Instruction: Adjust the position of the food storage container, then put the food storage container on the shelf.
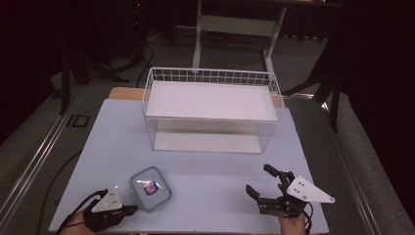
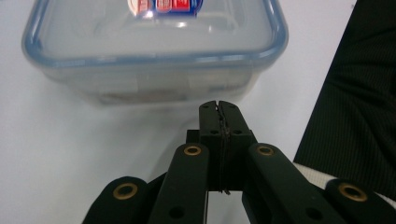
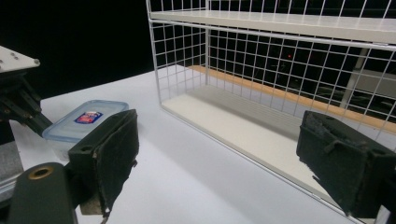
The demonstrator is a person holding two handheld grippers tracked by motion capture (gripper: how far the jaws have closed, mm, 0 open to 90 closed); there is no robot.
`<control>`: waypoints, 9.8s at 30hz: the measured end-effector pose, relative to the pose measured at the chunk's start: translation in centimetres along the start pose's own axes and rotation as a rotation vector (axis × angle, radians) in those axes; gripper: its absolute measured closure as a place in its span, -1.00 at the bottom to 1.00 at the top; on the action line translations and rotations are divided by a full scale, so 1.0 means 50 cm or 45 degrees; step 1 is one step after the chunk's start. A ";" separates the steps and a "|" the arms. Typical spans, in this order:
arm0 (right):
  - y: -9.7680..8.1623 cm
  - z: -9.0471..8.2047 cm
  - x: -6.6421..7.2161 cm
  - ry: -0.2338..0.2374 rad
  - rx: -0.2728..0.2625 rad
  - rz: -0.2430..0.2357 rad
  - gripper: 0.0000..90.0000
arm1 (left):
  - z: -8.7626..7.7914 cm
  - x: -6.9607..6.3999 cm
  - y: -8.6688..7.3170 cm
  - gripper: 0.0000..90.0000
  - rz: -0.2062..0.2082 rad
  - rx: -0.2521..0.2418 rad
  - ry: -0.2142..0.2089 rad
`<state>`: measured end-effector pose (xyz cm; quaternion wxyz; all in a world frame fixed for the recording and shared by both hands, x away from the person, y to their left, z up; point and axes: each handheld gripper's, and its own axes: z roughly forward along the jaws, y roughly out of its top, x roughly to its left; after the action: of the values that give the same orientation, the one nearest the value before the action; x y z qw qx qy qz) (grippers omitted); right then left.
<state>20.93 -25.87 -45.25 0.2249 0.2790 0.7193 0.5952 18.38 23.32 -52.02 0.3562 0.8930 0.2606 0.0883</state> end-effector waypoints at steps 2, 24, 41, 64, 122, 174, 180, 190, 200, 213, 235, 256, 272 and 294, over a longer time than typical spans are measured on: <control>0.000 0.000 0.000 0.003 -0.002 0.003 -0.71 | 0.003 -0.001 0.004 1.00 0.004 -0.001 0.006; 0.005 -0.005 0.000 0.035 -0.001 -0.013 -0.71 | 0.114 -0.018 0.109 1.00 0.003 0.019 -0.062; 0.007 0.000 0.004 0.042 0.011 -0.035 -0.71 | -0.021 0.091 0.068 1.00 -0.167 -0.130 0.270; 0.005 0.000 0.001 0.061 0.018 -0.020 -0.71 | 0.098 0.064 0.129 1.00 -0.216 -0.047 0.067; -0.004 0.001 -0.001 0.092 0.061 -0.020 -0.71 | 0.271 0.001 0.285 1.00 -0.057 -0.023 -0.099; 0.010 0.044 -0.031 0.007 0.366 0.128 -0.71 | 0.190 -0.015 0.354 -0.98 -0.378 -0.312 -0.282; 0.001 0.067 -0.065 0.027 0.519 0.377 -0.75 | 0.210 -0.013 0.359 -0.98 -0.472 -0.243 -0.229; -0.052 0.125 -0.105 0.103 0.660 0.788 -0.67 | 0.256 0.008 0.342 -0.97 -0.709 -0.150 -0.263; -0.102 0.151 -0.123 0.167 0.770 1.009 -0.56 | 0.298 0.029 0.308 -0.85 -0.916 -0.079 -0.401; -0.125 0.162 -0.135 0.255 0.833 1.204 -0.10 | 0.321 0.025 0.294 -0.36 -1.000 -0.045 -0.490; -0.095 0.154 -0.100 0.145 0.855 1.070 -0.05 | 0.276 -0.007 0.314 0.10 -0.930 -0.030 -0.348; -0.054 0.176 -0.095 0.089 0.763 0.927 -0.05 | 0.242 0.009 0.343 0.12 -0.862 -0.109 -0.213; 0.018 0.268 -0.127 0.036 0.579 0.816 -0.08 | 0.205 0.105 0.385 0.11 -0.778 -0.242 -0.097; -0.031 0.345 -0.160 -0.026 0.485 0.877 -0.09 | 0.264 0.173 0.362 0.10 -0.739 -0.318 -0.041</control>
<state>37.98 -18.86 -50.10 -0.0368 0.5467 0.6789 0.4887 37.53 9.03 -49.54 0.4776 0.7319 0.4861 0.0000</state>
